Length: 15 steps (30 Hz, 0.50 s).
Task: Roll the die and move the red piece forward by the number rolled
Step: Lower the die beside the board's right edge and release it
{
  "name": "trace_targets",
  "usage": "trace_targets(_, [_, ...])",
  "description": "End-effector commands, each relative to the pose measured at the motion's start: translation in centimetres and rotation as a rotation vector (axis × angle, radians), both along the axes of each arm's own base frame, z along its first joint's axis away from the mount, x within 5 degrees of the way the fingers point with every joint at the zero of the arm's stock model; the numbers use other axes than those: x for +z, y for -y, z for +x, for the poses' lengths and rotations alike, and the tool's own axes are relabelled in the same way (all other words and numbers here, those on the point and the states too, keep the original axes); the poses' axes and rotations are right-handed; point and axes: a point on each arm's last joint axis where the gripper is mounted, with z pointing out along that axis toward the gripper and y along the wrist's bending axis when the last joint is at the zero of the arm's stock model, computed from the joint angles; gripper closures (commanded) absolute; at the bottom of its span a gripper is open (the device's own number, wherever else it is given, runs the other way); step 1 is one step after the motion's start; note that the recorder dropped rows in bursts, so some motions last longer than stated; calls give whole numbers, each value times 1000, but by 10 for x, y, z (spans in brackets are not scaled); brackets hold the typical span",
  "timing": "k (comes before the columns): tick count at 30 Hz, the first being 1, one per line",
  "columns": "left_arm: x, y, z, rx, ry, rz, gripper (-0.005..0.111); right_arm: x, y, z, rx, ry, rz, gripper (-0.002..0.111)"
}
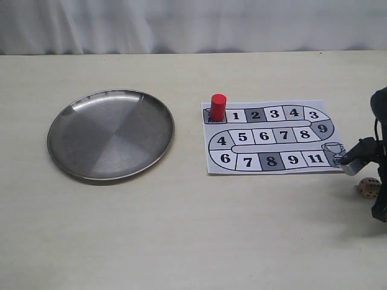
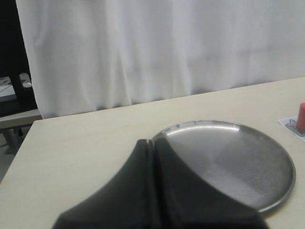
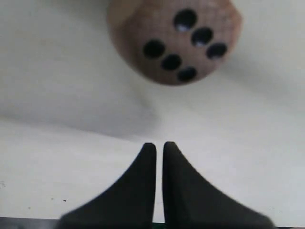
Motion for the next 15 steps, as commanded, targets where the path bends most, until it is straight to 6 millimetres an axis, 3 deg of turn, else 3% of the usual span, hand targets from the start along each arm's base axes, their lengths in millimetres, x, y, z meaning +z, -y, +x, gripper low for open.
trace_targets(1, [0, 1, 0, -10, 9, -3, 107, -1, 3, 0, 0, 5, -4, 104])
trace_targets(10, [0, 1, 0, -10, 9, -3, 107, 2, 2, 7, 12, 61, 14, 104])
trace_targets(15, [0, 1, 0, -10, 9, -3, 107, 26, -2, 13, 35, 159, 62, 104])
